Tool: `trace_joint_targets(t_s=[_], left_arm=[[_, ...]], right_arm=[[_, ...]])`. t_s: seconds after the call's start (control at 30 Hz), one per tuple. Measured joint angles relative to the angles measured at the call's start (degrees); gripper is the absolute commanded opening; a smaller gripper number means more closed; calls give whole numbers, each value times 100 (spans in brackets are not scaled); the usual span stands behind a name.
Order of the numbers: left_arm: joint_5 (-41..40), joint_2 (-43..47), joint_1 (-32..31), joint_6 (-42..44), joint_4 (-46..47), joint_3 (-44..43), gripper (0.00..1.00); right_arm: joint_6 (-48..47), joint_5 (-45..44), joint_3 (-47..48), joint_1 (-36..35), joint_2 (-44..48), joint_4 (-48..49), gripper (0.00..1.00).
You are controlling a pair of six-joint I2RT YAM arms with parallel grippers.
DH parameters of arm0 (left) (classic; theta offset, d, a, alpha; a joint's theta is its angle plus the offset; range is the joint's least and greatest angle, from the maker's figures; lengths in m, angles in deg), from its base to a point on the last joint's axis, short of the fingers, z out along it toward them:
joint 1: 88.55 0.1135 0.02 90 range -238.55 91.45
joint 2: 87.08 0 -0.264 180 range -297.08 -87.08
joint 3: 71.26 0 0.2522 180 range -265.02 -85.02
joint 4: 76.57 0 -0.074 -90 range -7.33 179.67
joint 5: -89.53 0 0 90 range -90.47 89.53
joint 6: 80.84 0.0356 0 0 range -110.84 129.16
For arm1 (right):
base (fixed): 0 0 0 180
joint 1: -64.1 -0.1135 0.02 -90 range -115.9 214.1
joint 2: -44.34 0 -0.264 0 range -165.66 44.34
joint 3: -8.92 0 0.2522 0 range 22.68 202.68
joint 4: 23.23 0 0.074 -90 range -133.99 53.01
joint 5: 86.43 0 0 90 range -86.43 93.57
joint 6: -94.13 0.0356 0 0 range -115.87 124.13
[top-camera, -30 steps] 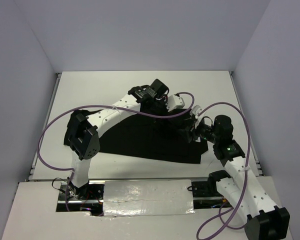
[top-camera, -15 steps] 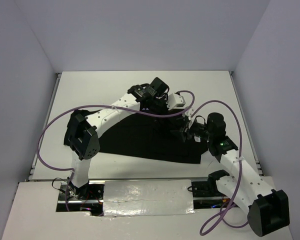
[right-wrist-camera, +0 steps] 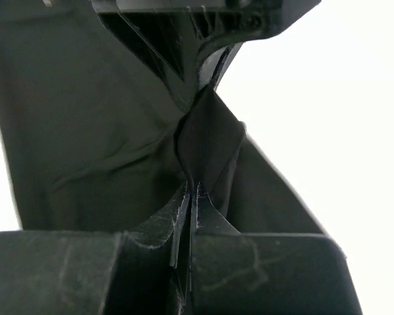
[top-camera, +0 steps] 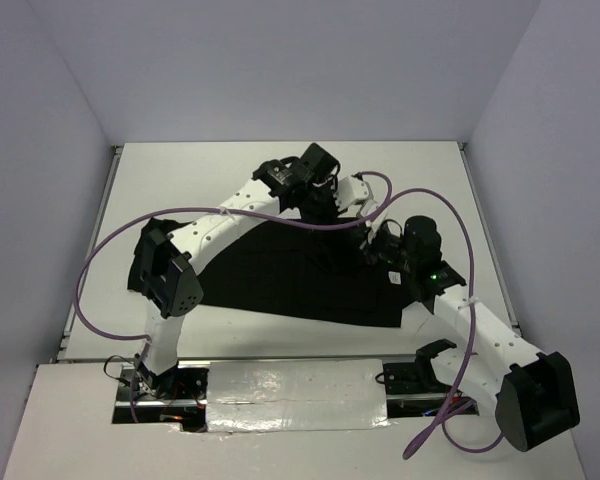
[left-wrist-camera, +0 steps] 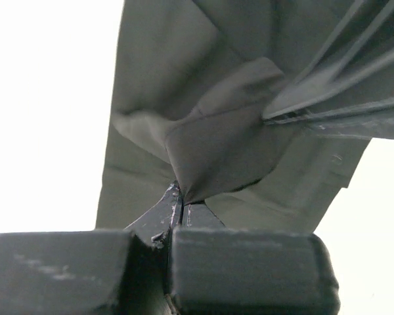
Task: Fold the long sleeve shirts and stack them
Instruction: Fold the shirt
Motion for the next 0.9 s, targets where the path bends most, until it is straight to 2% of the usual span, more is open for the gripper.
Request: trace_joint_targets(t_s=[0.23, 0.47, 0.73, 0.9], left_arm=[[-879, -101, 81, 520, 48, -1316, 0], [-1530, -96, 24, 935, 289, -1534, 0], [-1543, 2, 28, 951, 317, -1534, 0], [-1147, 240, 2, 986, 221, -1534, 1]], right_arm=[[-688, -970, 1460, 17, -271, -214, 0], [-1467, -1381, 2214, 17, -695, -505, 0], [-2039, -1394, 2428, 26, -776, -697, 0], [-2184, -1167, 2590, 170, -610, -813, 0]])
